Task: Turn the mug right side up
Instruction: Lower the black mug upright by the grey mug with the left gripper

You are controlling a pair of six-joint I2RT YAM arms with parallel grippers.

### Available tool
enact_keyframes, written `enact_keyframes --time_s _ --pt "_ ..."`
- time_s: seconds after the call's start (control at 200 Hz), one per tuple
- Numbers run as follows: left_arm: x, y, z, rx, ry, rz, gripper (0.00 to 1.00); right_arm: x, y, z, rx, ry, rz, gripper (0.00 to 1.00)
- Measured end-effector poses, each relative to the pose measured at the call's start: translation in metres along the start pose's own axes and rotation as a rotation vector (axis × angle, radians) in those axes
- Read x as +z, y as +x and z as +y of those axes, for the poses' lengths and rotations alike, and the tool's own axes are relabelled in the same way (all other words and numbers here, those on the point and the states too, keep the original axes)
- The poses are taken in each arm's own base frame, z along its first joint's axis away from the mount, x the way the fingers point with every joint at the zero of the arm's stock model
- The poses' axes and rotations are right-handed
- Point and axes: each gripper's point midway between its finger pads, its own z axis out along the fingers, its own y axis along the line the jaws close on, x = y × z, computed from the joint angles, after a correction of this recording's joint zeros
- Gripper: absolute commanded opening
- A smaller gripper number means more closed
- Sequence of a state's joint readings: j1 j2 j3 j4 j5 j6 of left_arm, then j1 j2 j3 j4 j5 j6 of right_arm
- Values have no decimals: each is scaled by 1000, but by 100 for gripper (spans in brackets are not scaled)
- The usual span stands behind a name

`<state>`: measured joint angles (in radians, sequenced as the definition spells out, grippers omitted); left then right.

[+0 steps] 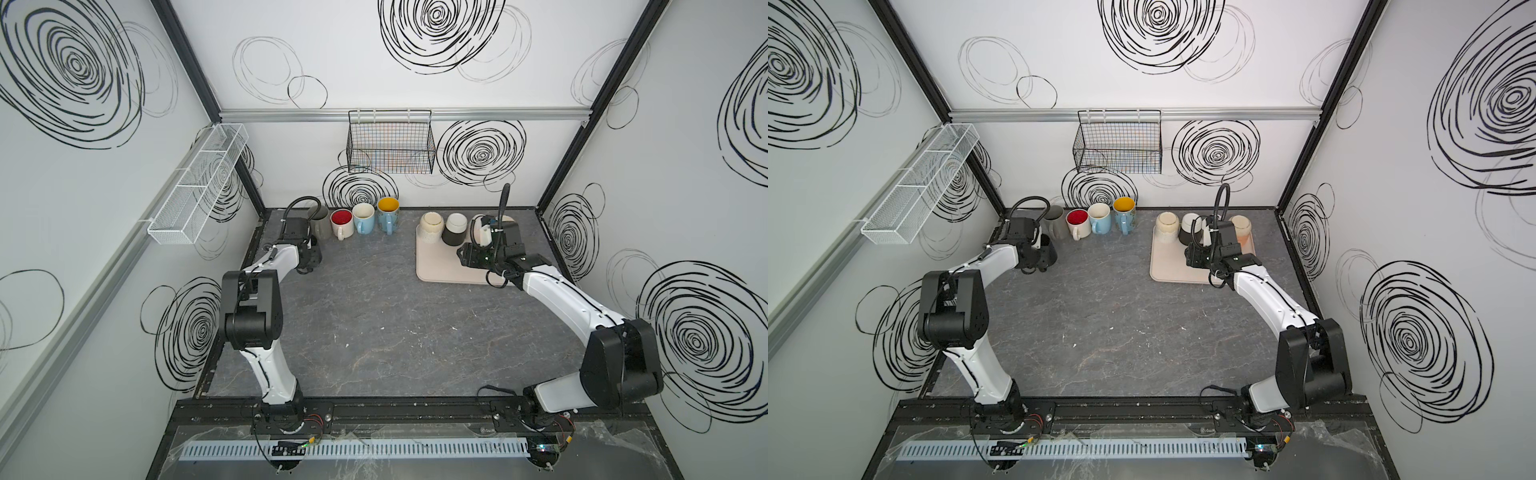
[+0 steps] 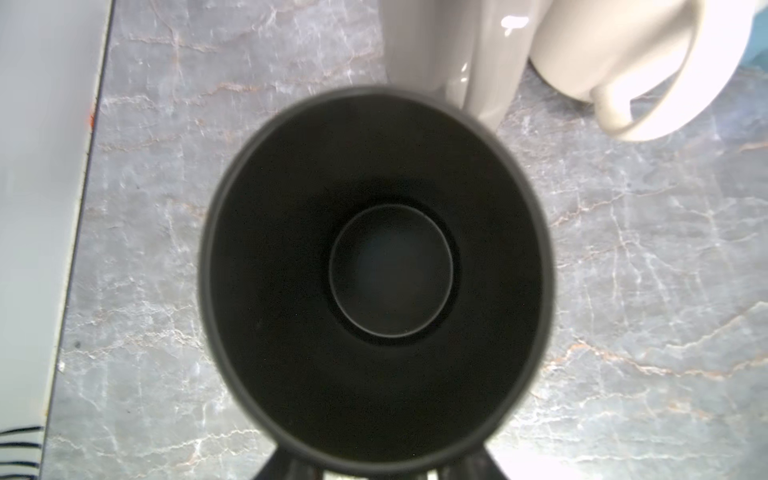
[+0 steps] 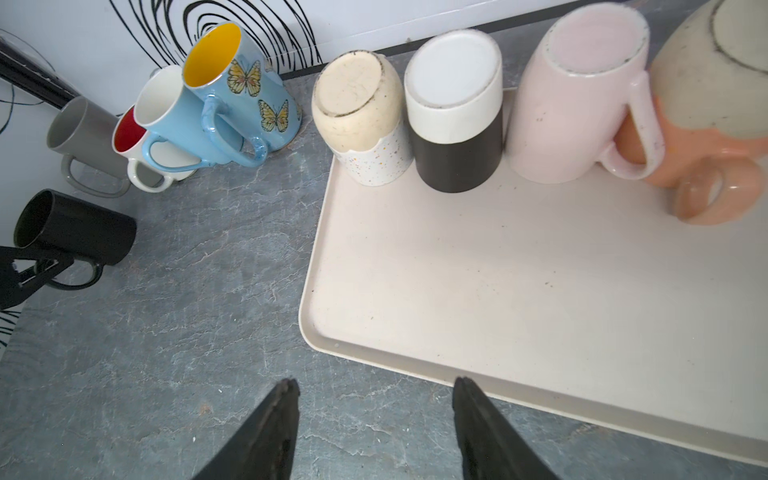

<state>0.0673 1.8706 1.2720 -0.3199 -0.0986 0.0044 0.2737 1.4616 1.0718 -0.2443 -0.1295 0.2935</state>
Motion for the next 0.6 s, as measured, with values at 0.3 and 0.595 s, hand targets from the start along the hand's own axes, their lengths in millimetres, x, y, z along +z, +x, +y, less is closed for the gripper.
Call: enact_keyframes --time_s 0.3,0.595 --pt "-11 -7 -5 12 -1 -16 55 -2 -17 -64 66 144 -26 63" --pt "-63 -35 -29 42 26 -132 56 6 -14 -133 156 282 16 62"
